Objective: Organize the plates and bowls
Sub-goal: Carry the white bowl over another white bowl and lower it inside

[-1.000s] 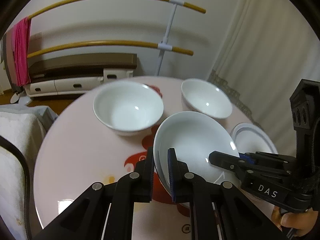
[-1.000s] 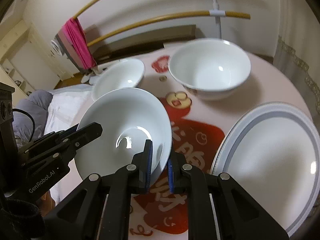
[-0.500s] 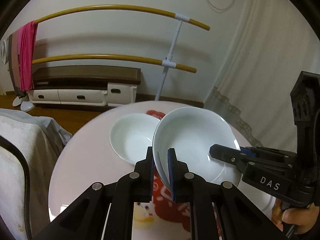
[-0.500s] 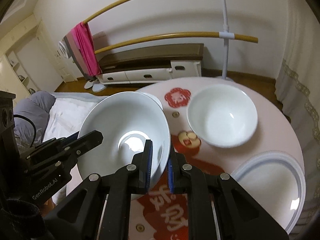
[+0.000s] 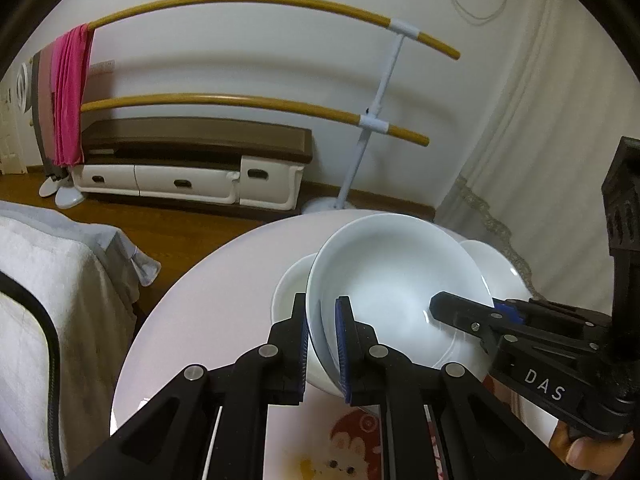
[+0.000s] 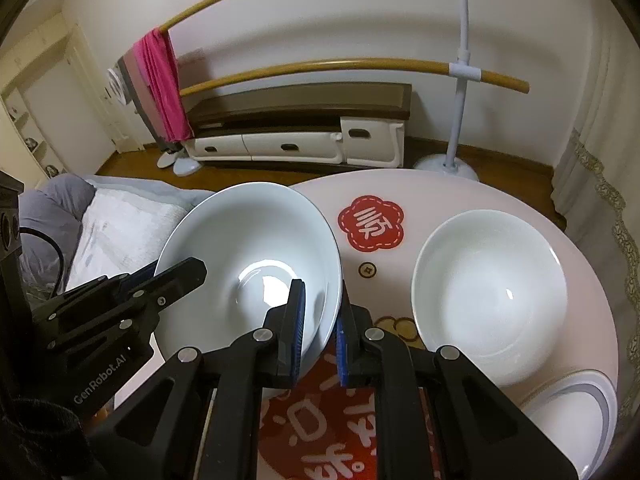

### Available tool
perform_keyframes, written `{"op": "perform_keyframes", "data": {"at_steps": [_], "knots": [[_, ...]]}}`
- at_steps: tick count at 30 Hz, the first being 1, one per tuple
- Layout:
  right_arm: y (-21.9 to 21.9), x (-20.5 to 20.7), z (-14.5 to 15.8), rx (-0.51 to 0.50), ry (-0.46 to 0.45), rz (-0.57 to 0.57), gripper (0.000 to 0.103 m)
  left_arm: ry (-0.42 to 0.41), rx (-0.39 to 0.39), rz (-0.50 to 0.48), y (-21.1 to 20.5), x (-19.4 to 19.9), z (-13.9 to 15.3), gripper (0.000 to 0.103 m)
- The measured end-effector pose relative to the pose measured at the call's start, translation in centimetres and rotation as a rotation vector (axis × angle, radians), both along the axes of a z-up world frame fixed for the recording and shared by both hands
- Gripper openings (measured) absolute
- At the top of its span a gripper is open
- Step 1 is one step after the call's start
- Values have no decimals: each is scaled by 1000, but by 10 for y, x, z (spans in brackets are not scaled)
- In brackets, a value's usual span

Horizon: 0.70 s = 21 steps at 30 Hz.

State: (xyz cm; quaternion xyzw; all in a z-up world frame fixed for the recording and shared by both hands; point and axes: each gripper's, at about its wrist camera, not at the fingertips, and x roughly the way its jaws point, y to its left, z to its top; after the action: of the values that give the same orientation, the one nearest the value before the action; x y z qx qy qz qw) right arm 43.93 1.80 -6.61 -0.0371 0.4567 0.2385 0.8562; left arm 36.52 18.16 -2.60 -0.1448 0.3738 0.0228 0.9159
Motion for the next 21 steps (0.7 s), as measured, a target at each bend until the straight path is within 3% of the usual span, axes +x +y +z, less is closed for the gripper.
{"op": "perform_keyframes", "data": {"at_steps": [7,21], "knots": [[5,9,-12,-21,12,-5,13,25,-8,5,1,30,-8,9],[12,14,-21,-41,17,-19,13,41,-19,7,8,34,-15,9]]}}
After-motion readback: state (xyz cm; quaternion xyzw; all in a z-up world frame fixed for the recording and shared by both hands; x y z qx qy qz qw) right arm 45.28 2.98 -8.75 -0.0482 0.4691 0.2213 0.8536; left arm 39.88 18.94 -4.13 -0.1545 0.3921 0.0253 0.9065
